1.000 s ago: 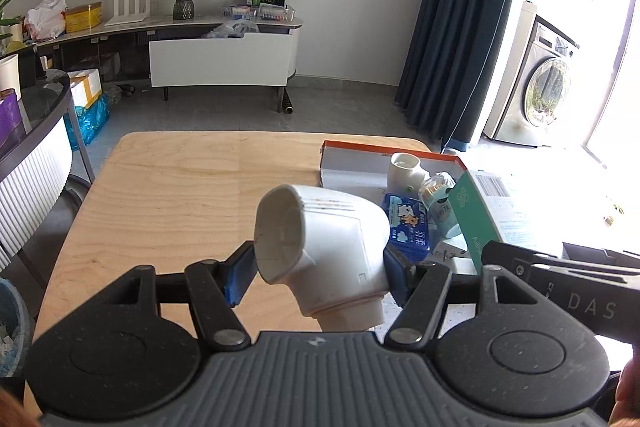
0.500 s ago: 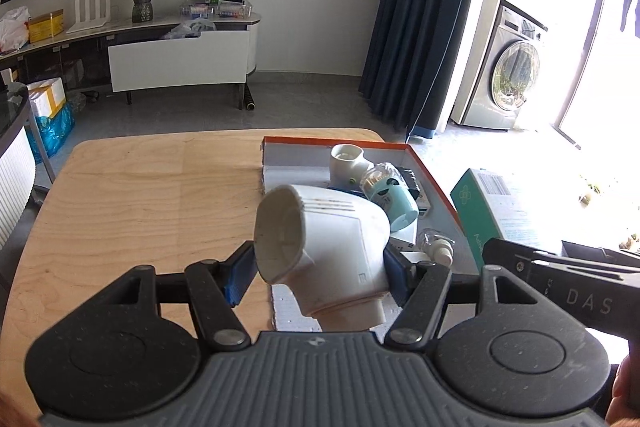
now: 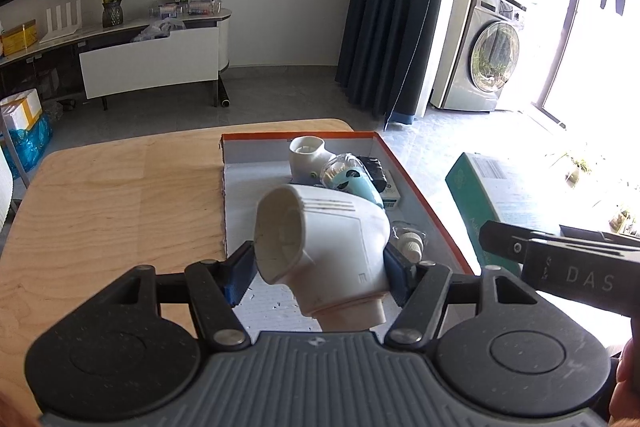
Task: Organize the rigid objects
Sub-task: 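Lower the white plug and teal box toward the box contents with both grippers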
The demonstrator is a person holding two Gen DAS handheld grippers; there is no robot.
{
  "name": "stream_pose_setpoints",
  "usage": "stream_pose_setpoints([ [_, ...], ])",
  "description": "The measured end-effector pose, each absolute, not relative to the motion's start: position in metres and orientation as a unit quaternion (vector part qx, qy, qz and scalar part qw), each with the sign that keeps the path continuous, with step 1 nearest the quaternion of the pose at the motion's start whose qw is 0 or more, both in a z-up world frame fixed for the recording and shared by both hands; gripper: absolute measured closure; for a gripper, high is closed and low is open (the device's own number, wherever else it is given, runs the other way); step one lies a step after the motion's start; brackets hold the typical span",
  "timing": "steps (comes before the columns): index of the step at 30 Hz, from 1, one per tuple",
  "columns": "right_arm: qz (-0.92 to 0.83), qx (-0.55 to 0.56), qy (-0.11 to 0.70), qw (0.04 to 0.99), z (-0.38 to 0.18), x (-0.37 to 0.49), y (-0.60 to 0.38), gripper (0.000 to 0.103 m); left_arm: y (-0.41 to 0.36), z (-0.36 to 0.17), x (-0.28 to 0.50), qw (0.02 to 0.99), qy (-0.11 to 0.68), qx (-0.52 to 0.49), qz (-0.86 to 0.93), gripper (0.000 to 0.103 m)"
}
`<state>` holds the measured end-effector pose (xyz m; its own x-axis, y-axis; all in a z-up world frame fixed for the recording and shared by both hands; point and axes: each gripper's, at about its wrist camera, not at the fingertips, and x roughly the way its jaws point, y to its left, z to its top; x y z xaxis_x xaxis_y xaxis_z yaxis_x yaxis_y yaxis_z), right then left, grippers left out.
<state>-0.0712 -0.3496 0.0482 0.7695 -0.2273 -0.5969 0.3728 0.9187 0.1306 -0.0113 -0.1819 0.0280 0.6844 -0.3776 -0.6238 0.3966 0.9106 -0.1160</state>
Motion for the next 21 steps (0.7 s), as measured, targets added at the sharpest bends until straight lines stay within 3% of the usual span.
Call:
stream_pose_setpoints([
  [21, -0.147, 0.114, 0.304, 0.934, 0.044, -0.05, -0.359, 0.019, -0.194, 0.024, -0.001, 0.914, 0.346, 0.02, -0.212, 0.037],
])
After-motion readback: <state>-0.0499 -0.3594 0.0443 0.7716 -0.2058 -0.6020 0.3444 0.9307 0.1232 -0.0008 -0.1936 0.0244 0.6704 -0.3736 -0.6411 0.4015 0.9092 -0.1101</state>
